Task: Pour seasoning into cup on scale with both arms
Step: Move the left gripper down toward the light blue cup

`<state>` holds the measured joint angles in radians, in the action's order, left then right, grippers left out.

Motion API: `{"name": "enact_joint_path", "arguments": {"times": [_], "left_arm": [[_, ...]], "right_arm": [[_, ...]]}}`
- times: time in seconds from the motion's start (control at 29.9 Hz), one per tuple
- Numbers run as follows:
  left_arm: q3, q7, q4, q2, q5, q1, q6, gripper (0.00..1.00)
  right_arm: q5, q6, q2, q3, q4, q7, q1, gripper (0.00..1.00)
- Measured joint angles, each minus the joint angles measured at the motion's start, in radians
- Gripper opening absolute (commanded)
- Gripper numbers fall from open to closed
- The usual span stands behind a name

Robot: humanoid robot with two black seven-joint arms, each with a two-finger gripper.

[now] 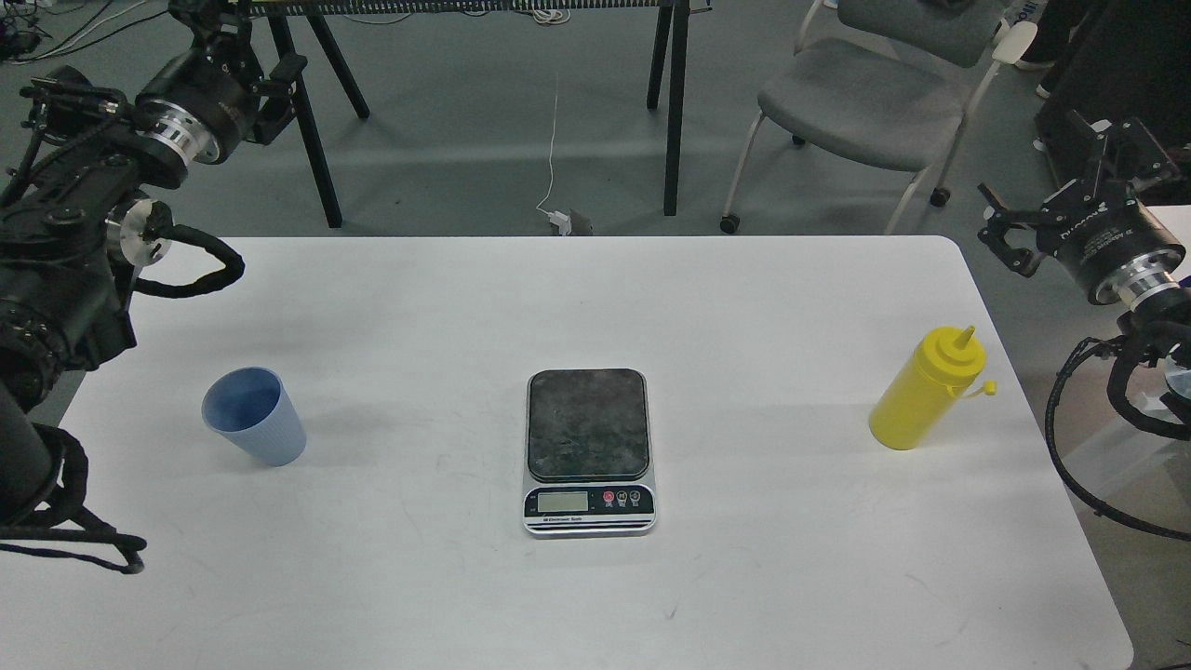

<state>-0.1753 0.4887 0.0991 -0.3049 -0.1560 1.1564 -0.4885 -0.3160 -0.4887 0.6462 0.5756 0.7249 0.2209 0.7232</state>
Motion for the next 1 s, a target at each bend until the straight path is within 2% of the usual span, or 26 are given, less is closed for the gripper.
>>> {"name": "enact_joint_path", "arguments": {"times": [0.33,0.5,0.8,0.9,1.0], "left_arm": [[0.269,0.000,0.043,-0.110,-0.438,0.048,0.000,0.99],[0.316,0.000,0.256,-0.233,-0.685,0.095,0.000,0.99],[0.311,0.000,0.775,-0.510,-1.192,0.147,0.000,0.99],[0.316,0.000,0.846,-0.549,-1.264,0.142,0.000,0.99],[0.322,0.000,0.860,-0.561,-1.303,0.107,0.000,0.99]], "right_arm": [[0.000,0.000,0.000,0.000,0.001,0.000,-0.018,0.99],[0.000,0.000,-0.001,0.000,0.000,0.001,-0.023,0.99],[0.000,0.000,-0.004,0.000,0.000,0.001,-0.037,0.99],[0.000,0.000,-0.004,0.000,0.000,0.001,-0.040,0.99],[0.000,0.000,-0.005,0.000,0.000,0.001,-0.040,0.99]]}}
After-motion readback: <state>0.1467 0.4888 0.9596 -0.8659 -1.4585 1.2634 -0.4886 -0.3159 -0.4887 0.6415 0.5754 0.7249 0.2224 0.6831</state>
